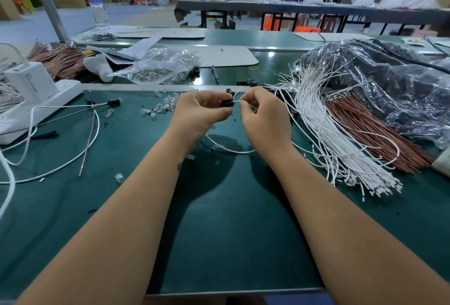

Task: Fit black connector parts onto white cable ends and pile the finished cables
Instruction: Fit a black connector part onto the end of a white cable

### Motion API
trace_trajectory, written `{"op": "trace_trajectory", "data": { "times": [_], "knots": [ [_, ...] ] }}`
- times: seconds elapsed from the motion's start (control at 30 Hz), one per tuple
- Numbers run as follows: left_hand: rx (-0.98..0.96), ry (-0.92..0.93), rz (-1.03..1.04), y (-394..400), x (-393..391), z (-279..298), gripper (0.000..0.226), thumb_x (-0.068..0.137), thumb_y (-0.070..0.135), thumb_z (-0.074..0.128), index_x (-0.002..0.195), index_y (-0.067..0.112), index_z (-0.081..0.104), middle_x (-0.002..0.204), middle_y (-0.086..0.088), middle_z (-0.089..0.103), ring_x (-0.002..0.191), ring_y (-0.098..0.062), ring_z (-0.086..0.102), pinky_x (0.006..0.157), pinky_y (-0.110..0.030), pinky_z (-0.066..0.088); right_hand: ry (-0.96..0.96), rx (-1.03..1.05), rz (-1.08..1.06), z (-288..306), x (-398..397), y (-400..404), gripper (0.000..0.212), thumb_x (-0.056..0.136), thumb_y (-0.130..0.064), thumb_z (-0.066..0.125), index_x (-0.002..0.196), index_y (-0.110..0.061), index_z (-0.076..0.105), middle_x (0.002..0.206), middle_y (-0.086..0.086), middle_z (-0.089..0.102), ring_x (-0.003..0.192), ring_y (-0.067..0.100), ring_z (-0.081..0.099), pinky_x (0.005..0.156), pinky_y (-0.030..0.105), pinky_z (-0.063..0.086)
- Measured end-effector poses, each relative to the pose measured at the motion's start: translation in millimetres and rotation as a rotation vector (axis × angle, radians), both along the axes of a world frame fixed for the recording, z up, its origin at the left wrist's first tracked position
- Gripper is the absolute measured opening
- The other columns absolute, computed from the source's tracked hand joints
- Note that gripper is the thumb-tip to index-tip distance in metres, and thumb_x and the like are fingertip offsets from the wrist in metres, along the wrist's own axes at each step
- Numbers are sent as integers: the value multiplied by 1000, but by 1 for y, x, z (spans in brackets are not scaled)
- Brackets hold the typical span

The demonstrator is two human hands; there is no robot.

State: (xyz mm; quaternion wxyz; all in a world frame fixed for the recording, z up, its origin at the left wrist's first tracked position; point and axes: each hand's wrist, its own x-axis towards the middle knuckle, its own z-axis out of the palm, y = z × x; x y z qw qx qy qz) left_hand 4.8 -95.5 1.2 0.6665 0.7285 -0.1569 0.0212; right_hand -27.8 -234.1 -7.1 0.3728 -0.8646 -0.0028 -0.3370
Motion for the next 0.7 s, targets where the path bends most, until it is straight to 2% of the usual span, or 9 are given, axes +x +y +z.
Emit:
{"op": "trace_trajectory", "data": {
  "times": [0.1,0.17,0.4,0.57,0.7],
  "knots": [
    [-86,33,-14,-1,0,0,17,83,-1,70,85,16,73,78,-4,73,73,-12,68,79,-26,57,16,-7,-31,0,0,-1,12,94,-20,55,82,-24,54,80,-8,59,75,12,53,63,27,37],
    [-126,42,-2,0,2,0,19,83,-3,68,84,15,72,78,-5,72,74,-13,68,77,-20,55,17,2,-28,0,0,-1,11,94,-21,54,83,-24,55,80,-8,58,74,12,52,63,28,37],
    [-199,17,-1,1,6,-3,28,78,-11,69,92,13,69,85,-2,72,78,-10,68,78,-20,53,108,23,47,-1,4,-3,13,96,-21,53,84,-23,57,74,-8,56,75,18,52,68,36,43],
    [-260,39,13,4,8,-5,28,77,-11,70,91,14,69,82,1,73,79,-12,69,78,-22,55,162,-84,108,-5,5,-3,12,97,-24,52,94,-18,61,67,-11,50,70,17,48,61,31,32],
    [-261,38,12,5,9,-5,28,77,-10,71,93,13,69,85,-2,72,83,-14,68,83,-26,56,105,-130,100,-6,4,-1,7,96,-25,53,101,-20,55,65,-11,50,64,15,50,54,31,35]
  ]
}}
